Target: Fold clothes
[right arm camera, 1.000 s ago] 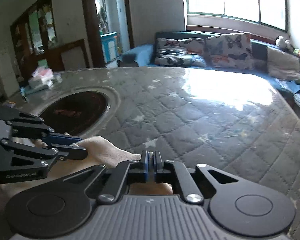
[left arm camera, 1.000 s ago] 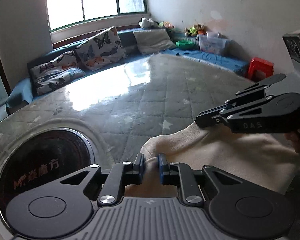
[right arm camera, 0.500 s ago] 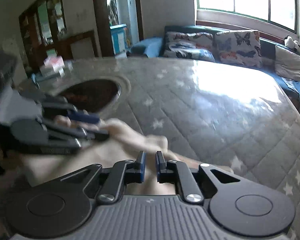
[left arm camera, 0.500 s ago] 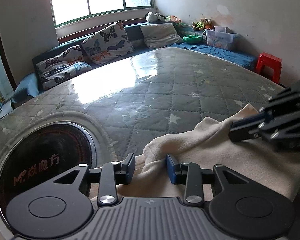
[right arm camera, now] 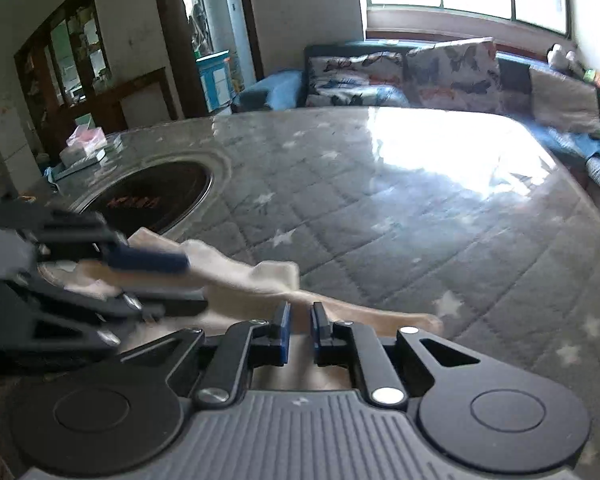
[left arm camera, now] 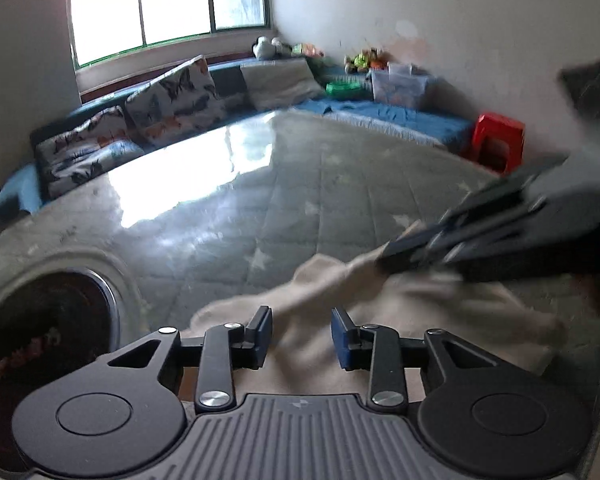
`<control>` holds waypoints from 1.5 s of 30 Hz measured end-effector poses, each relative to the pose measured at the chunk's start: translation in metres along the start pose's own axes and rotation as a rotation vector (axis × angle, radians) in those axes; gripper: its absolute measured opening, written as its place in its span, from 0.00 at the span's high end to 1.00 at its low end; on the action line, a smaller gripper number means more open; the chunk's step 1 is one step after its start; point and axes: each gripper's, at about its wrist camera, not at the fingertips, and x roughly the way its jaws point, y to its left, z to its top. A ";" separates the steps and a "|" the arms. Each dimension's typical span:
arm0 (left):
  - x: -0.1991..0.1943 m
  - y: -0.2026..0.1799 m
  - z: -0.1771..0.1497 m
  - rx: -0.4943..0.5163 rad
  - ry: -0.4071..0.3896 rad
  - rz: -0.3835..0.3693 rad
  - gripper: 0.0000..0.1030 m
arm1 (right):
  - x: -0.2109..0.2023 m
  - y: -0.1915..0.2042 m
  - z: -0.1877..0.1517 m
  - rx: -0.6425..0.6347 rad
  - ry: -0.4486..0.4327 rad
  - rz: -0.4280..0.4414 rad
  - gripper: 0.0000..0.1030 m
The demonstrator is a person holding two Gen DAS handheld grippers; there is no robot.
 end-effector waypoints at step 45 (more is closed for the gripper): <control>0.006 -0.008 -0.009 -0.002 -0.028 0.053 0.56 | -0.047 0.004 -0.063 -0.032 -0.012 -0.128 0.98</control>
